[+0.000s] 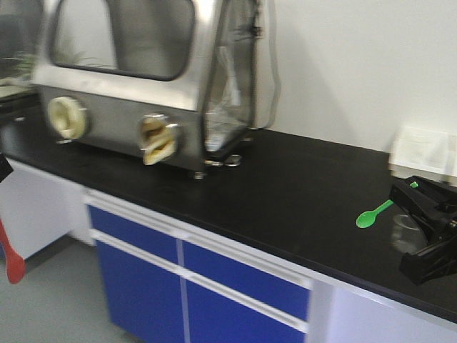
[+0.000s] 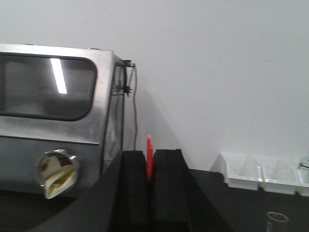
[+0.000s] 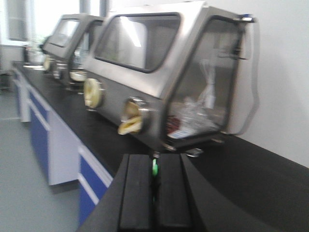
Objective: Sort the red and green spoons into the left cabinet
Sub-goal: 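Turn the base away from the bench holding both spoons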
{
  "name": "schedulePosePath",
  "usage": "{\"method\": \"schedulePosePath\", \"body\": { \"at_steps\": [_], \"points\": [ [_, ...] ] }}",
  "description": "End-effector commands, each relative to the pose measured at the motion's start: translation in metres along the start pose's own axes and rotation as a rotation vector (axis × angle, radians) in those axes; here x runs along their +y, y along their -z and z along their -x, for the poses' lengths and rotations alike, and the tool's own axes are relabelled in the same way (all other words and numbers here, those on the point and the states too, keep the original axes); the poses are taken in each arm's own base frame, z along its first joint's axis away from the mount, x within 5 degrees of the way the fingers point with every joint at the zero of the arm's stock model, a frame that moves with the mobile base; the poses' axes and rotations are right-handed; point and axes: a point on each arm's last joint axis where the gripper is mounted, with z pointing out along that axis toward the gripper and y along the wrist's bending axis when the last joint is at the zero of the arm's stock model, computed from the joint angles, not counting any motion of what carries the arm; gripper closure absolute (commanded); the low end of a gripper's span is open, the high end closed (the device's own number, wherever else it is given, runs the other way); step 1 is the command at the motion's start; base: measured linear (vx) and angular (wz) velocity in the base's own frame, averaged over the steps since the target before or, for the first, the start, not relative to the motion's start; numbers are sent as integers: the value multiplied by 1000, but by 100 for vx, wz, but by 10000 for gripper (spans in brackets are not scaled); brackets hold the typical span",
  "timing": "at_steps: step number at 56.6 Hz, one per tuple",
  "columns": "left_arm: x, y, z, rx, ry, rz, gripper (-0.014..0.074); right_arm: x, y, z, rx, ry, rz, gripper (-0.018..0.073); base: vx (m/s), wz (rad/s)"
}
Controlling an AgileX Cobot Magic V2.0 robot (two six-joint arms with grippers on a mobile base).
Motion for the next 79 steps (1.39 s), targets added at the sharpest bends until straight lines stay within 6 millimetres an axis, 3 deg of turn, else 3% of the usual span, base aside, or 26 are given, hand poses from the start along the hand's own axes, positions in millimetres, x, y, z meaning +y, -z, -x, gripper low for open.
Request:
{"method": "schedulePosePath", "body": {
  "at_steps": [1,79],
  "points": [
    [-5,1,17,-101,18,-36,603,2,2,17,-82,-4,18,568,6,75],
    [-5,1,17,-102,18,-36,603,2,2,17,-82,-4,18,568,17,72]
  ]
}}
